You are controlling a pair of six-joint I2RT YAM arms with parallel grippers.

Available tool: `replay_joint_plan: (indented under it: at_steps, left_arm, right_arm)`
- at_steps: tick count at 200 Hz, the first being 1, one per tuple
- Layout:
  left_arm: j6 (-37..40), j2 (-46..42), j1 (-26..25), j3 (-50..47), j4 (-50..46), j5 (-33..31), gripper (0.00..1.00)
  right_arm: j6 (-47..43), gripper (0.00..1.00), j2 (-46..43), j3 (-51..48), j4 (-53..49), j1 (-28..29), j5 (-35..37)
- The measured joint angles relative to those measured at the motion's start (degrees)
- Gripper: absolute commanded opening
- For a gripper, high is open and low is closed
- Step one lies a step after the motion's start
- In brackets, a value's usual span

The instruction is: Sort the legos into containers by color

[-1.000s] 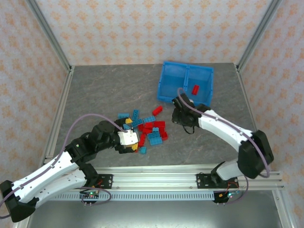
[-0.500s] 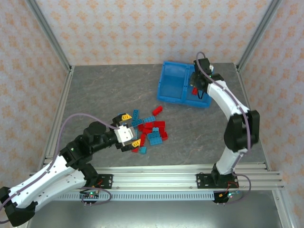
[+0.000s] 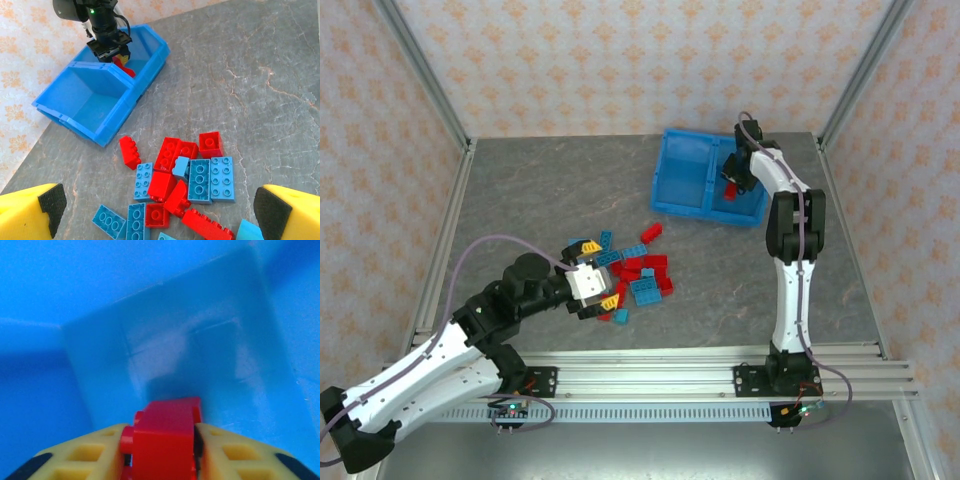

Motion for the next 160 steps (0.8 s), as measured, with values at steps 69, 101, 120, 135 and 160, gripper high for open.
replay_joint_plan:
  at_steps: [69,101,120,135,160]
  left_arm:
    - [1.2,0.2,0.0,0.0,-0.9,-1.5,1.00]
    - [1.5,-0.1,0.0,0.0,-1.0,-1.5,1.00]
    - [1.6,-0.1,0.0,0.0,-1.1,-1.5,1.00]
    - [1.6,-0.1,0.0,0.0,-1.1,-1.6,1.00]
    - [2.0,-0.1,0.0,0.0,-1.3,-1.7,1.00]
  right_arm:
    - [-0.3,0.47,-12.2,-9.9,-1.5,0.1,-3.1]
    - [0.9,0.49,-34.6,-29.2,0.9,1.7,-4.4]
    - [2.6,0.53,-48.4,-39.4,2.8,5.8,-5.1]
    - [4.1,0.54,-57.4,-46.0,3.8,11.8,-5.1]
    - [6.9,0.55,-65.0,-54.8,5.2,22.3,-4.8]
